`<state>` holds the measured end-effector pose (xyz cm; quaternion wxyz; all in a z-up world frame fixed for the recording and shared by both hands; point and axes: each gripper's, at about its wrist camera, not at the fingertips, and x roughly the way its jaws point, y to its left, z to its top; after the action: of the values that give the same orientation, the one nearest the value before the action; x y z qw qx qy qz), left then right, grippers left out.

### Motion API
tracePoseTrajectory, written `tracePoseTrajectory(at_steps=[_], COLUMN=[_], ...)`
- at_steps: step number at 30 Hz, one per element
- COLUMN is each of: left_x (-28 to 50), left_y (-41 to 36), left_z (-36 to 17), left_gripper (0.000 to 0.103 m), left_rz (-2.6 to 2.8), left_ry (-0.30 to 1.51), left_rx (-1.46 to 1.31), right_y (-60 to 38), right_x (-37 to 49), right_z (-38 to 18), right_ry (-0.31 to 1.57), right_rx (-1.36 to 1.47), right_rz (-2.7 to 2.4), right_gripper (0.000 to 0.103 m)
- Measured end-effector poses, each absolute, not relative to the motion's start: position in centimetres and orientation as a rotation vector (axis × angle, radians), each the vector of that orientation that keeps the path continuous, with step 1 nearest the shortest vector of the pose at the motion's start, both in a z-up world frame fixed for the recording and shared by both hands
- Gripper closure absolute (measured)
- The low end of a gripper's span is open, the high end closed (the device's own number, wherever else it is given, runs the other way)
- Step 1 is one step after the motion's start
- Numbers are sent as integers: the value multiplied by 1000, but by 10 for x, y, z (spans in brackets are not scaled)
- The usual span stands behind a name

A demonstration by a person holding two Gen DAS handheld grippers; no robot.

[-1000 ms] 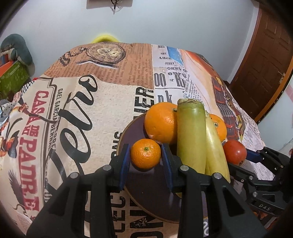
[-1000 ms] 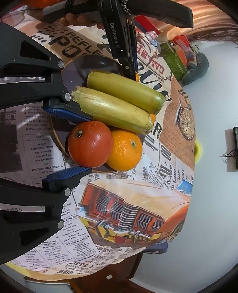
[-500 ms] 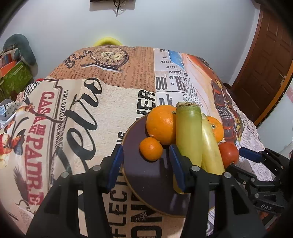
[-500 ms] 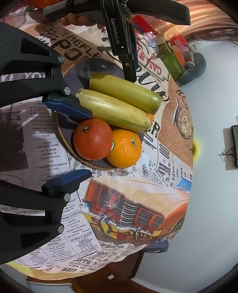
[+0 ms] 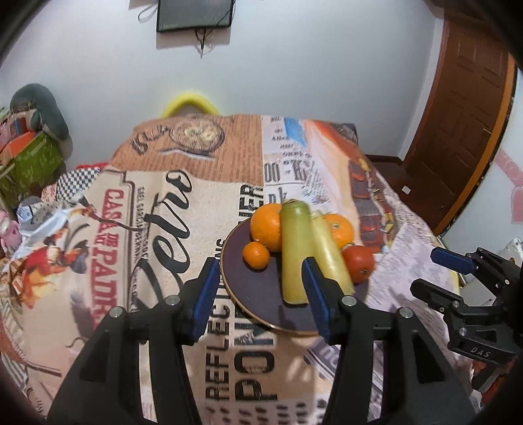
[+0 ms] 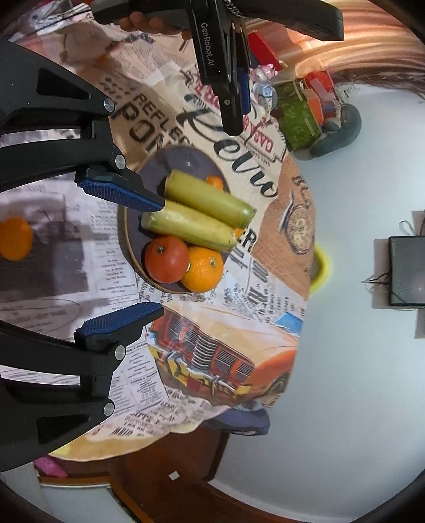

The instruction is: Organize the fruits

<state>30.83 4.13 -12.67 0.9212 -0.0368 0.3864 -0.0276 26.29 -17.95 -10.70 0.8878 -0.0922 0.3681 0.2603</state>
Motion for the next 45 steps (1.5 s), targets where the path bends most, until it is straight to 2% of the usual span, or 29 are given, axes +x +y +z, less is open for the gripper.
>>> tracePoseTrajectory(at_steps=[5, 8, 12, 22, 32, 34, 35, 36, 45], left_x=[268, 245, 216, 182, 178, 180, 180, 181, 189], left_y=[31, 24, 15, 9, 22, 25, 27, 28, 44], left_z=[-107, -103, -104, -125, -140, -144, -145, -147, -159], left_gripper=[46, 41, 37, 37, 37, 37, 37, 37, 37], left_rz=[-68, -85, -103, -133, -118, -116, -114, -113, -92], left_ry=[760, 753, 758, 825, 860, 866, 868, 870, 888], left_rx=[-37, -26, -7, -3, -47, -56, -60, -67, -98], right_y=[-183, -181, -180, -187, -190, -188, -187, -186, -174], right_x=[230, 210, 187, 155, 153, 153, 152, 152, 165], right_z=[-92, -87, -90, -126, -175, -181, -185, -186, -175], right_ry=[742, 738, 764, 915, 1112, 1134, 1147, 1154, 1097], right_rx=[-212, -247, -298, -306, -190, -202, -213, -209, -202], right_rz=[551, 557, 583, 629, 680, 681, 692, 704, 702], right_gripper=[47, 40, 39, 39, 39, 46, 56, 58, 61])
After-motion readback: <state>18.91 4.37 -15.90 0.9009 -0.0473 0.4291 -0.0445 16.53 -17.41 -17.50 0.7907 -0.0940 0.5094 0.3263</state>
